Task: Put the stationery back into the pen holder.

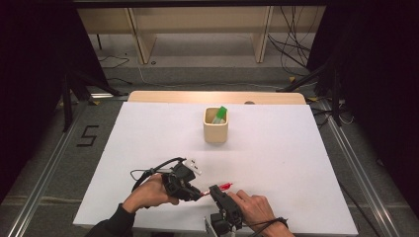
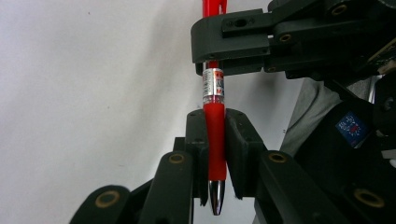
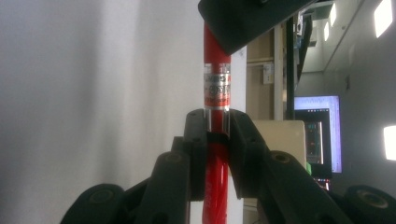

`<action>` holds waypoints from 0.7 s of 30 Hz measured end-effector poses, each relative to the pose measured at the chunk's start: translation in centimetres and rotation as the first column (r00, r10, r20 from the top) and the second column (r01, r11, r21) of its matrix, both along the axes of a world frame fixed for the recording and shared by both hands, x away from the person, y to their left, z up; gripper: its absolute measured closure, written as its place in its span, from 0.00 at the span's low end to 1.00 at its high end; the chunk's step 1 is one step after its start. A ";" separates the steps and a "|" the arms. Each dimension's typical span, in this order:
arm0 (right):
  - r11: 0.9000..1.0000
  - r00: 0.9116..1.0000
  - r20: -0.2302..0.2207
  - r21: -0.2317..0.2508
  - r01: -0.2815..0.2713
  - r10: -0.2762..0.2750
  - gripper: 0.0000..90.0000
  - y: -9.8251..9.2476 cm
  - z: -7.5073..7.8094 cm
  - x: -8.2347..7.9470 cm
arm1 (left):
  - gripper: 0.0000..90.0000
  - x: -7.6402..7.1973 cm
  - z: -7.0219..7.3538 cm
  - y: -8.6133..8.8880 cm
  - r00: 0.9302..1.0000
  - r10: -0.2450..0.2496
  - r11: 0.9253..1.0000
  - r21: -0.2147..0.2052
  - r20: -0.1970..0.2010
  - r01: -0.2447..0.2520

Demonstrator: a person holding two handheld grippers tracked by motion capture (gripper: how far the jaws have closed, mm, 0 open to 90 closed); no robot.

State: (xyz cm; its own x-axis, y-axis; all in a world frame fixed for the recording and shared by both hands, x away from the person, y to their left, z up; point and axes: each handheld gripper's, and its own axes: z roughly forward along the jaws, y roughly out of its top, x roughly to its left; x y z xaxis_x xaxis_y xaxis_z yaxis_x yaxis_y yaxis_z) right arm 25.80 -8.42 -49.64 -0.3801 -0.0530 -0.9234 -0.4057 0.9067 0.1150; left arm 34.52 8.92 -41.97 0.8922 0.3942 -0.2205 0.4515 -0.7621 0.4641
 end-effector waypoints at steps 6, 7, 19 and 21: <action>1.000 1.000 0.014 -0.019 -0.016 0.016 0.89 0.0 0.0 0.0 | 0.81 0.1 0.0 0.2 1.000 -0.001 1.000 -0.002 -0.024 0.001; 1.000 1.000 0.014 -0.019 -0.016 0.016 0.89 0.0 0.0 0.0 | 0.81 0.1 0.1 0.2 1.000 -0.007 1.000 -0.005 -0.024 0.007; 1.000 1.000 -0.006 -0.010 0.002 -0.002 0.89 -0.6 -0.2 0.1 | 0.58 0.3 1.4 2.0 0.999 0.042 0.999 -0.033 0.030 -0.041; 1.000 1.000 -0.009 -0.005 -0.001 0.001 0.89 -0.8 -0.1 0.2 | 0.53 0.3 1.6 2.2 0.997 0.063 0.997 -0.035 0.043 -0.061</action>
State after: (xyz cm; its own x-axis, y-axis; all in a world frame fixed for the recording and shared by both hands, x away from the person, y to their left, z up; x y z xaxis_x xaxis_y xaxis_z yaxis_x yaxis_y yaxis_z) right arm 25.98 -9.19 -49.73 -0.3879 -0.0581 -0.9199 -0.4059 0.9068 0.1139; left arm 34.85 11.16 -40.42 0.8754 0.4423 -0.1951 0.4758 -0.7169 0.5096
